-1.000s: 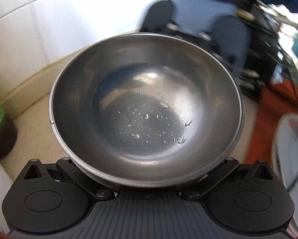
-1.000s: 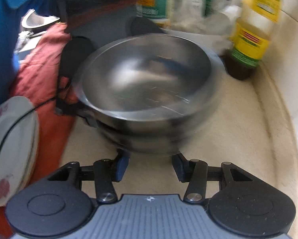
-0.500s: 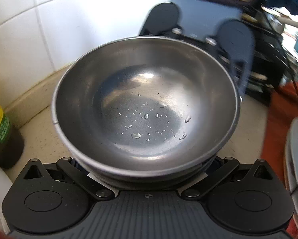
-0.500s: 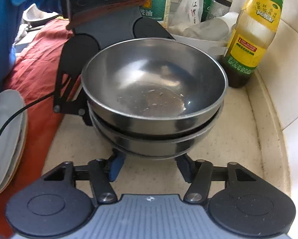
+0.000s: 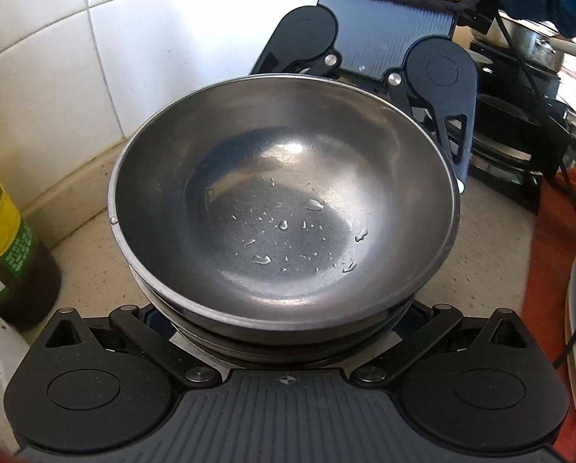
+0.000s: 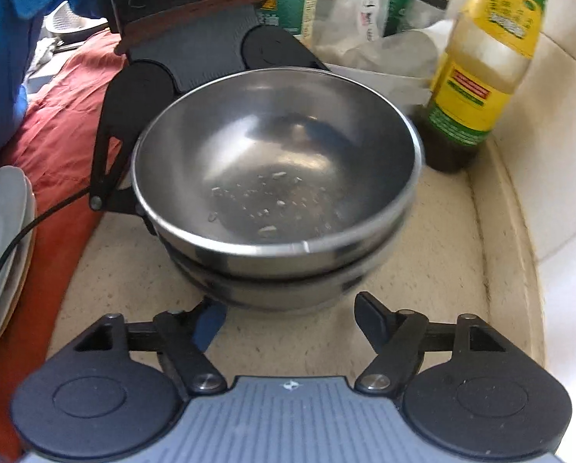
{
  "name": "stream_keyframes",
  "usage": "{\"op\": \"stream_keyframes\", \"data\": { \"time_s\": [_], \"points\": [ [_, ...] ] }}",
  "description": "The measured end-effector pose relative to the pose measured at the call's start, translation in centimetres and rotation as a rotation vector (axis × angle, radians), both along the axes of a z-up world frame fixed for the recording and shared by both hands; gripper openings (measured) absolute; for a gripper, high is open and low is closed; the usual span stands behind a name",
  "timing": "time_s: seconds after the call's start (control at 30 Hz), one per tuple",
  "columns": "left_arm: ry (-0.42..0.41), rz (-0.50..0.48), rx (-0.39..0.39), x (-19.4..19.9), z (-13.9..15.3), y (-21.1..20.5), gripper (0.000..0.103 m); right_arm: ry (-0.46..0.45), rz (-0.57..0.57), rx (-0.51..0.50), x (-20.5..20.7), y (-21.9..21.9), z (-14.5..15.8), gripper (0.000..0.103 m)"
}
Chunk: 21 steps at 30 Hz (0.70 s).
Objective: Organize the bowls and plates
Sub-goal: 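Close both grippers on the rims of the nested bowl stack, then lift the bowl stack with both grippers and carry it toward the plate stack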
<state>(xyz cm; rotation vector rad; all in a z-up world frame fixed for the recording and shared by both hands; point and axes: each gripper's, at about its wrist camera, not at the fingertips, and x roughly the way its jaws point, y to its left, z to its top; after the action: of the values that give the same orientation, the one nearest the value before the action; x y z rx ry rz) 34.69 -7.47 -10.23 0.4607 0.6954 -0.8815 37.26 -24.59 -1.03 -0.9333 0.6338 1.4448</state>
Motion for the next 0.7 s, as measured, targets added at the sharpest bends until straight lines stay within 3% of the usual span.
{"op": "stream_keyframes", "data": {
  "time_s": [0.2, 0.3, 0.37, 0.43, 0.5, 0.6, 0.7],
  "points": [
    [-0.055, 0.004, 0.018, -1.9, 0.6, 0.0, 0.103, -0.016, 0.011, -0.037, -1.0, 1.3, 0.1, 0.074],
    [-0.041, 0.007, 0.008, -2.2, 0.5, 0.5, 0.103, 0.031, -0.018, -0.012, -0.6, 1.3, -0.3, 0.074],
    [-0.009, 0.032, -0.018, -2.1, 0.3, 0.9, 0.103, 0.079, -0.072, 0.006, 0.3, 1.3, -0.9, 0.083],
    [0.020, 0.048, -0.037, -2.0, 0.1, 1.1, 0.103, 0.098, -0.127, 0.001, 0.9, 1.8, -1.5, 0.099],
    [0.022, 0.041, -0.053, -2.1, 0.1, 1.4, 0.103, 0.099, -0.129, 0.000, 1.1, 2.0, -1.5, 0.102],
    [0.024, 0.044, -0.060, -2.3, 0.1, 1.5, 0.103, 0.058, -0.115, 0.015, 0.5, 1.6, -1.1, 0.098],
    [0.024, 0.049, -0.056, -2.3, 0.0, 1.8, 0.103, 0.041, -0.085, 0.014, -0.6, 1.4, -0.6, 0.082]
  ]
}}
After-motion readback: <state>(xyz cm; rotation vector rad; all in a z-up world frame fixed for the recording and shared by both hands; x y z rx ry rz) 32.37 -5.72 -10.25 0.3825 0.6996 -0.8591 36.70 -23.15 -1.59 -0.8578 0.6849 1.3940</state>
